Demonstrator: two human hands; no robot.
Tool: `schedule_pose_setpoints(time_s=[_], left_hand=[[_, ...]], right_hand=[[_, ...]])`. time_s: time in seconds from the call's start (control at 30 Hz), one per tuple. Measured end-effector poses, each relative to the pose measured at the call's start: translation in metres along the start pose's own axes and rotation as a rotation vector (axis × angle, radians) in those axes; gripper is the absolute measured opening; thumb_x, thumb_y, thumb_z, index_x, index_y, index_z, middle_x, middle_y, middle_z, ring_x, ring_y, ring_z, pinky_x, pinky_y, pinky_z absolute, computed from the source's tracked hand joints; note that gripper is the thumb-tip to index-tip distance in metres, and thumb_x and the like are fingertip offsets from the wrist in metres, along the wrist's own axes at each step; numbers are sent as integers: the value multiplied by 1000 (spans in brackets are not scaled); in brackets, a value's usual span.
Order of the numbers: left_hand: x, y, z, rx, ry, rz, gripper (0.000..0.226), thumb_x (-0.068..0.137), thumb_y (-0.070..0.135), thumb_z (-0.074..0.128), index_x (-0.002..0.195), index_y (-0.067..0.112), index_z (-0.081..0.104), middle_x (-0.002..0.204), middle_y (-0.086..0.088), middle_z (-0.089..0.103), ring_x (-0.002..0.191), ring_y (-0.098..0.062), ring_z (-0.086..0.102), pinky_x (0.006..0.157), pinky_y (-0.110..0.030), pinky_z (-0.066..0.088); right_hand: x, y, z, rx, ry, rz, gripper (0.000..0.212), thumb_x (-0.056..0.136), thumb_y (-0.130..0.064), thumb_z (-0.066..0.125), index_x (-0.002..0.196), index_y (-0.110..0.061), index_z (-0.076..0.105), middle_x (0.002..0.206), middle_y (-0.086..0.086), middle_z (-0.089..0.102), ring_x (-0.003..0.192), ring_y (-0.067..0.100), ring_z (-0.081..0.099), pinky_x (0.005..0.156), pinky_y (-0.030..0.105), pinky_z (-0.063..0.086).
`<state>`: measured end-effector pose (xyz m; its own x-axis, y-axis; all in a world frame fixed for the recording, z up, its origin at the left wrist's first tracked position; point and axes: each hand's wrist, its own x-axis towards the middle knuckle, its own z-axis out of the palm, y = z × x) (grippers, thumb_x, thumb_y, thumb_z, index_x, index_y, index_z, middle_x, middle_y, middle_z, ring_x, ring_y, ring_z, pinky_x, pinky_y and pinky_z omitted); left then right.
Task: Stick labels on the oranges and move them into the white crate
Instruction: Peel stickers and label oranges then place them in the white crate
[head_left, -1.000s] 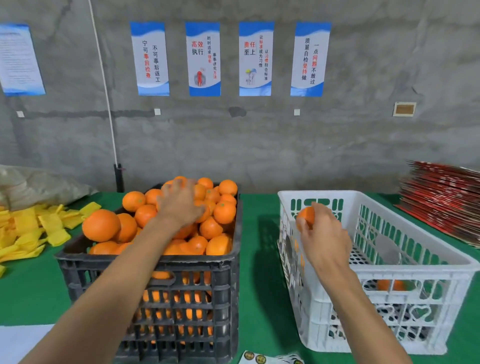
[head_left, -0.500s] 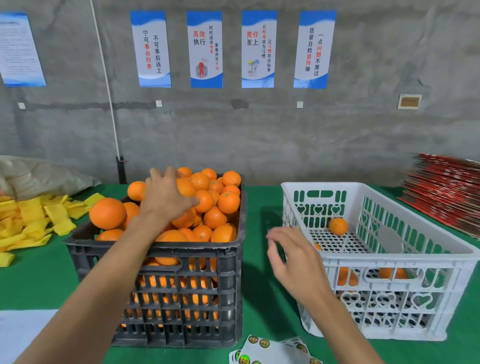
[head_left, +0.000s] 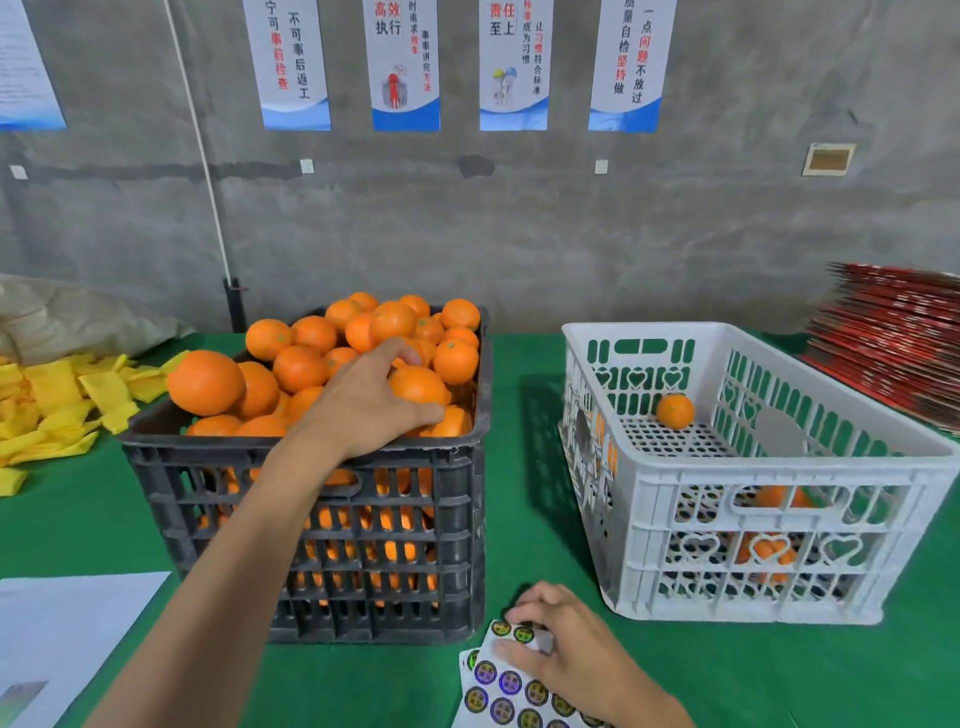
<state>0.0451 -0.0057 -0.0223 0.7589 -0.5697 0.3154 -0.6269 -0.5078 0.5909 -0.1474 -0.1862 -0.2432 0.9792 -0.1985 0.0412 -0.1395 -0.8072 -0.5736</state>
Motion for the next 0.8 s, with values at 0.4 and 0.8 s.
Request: schedule_pose_setpoints(time_s=[0.4, 0.8], left_hand=[[2, -9, 5, 32, 94, 7, 58, 70, 48, 82, 118, 39, 50, 104, 6, 60, 87, -13, 57, 79, -49, 55], [-1, -6, 4, 36, 107, 19, 62, 71, 46, 83, 123, 34, 51, 115, 1, 58, 99, -21, 56, 83, -48, 54]], right_hand=[[10, -9, 13, 18, 60, -41, 44, 86, -74, 56, 87, -34, 75, 89, -12, 55, 92, 1, 49, 86, 22, 43], [12, -7, 18, -17, 23, -17, 39, 83, -79, 59, 106, -52, 73, 98, -11, 56, 93, -2, 49, 85, 10, 28]])
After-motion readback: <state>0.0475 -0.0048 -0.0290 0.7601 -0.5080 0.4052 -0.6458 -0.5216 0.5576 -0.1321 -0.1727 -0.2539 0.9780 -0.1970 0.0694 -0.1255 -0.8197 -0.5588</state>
